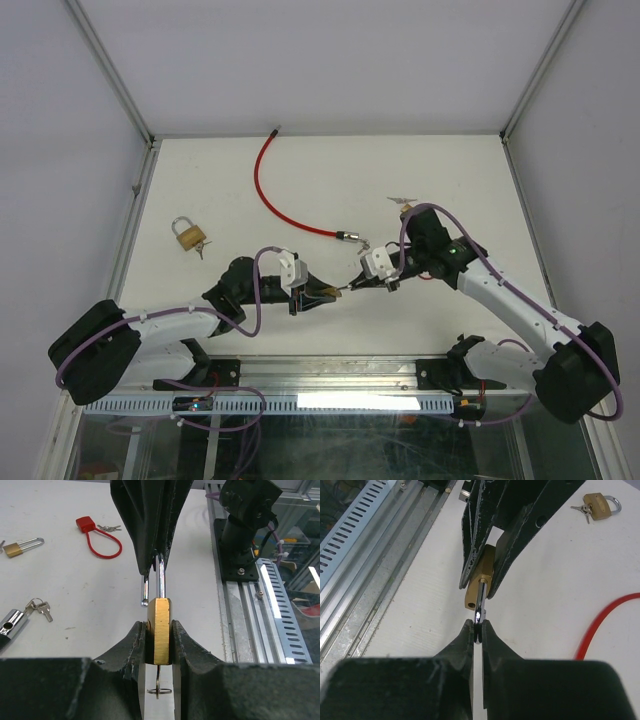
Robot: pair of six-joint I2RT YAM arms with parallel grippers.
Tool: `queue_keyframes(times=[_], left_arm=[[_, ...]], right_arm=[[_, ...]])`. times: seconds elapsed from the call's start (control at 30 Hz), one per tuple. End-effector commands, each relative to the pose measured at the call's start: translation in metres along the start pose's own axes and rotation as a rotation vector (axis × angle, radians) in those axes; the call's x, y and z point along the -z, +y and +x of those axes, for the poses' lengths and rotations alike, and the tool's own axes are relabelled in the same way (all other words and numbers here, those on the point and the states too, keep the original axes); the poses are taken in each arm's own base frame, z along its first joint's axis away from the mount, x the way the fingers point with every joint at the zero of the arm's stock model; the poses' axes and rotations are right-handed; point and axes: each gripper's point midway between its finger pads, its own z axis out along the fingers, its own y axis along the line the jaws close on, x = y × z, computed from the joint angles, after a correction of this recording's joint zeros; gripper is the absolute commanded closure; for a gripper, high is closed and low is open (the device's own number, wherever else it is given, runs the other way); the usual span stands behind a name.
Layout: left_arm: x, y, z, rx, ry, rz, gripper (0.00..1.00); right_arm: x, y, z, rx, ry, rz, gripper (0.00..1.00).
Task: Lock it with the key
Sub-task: Lock the lock.
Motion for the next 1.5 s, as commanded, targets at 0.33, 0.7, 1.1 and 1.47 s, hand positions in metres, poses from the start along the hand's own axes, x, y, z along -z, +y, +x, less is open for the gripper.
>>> queue_keyframes(times=[0.33, 0.7, 1.1, 1.47], left_arm=[[0.001, 0.02, -0.025, -0.303, -0.105, -0.093, 1.0], [-0.015, 0.015, -0.022, -0.268, -0.135, -0.015, 1.0], [-0.017, 0.013, -0.019, -0.271, -0.137, 0.011, 1.0], [-0.015, 0.03, 0.011, -0.249, -0.085, -0.018, 1.0]], right_arm=[[-0.014, -0.029, -0.011, -0.27, -0.03, 0.042, 1.0], [-0.025, -0.031, -0.004, -0.192, -0.069, 0.076, 1.0], [-0.042, -0.012, 0.017, -0.131, -0.021, 0.004, 1.0], [-0.066, 0.004, 0.048, -0.123, 0.076, -0.059, 1.0]])
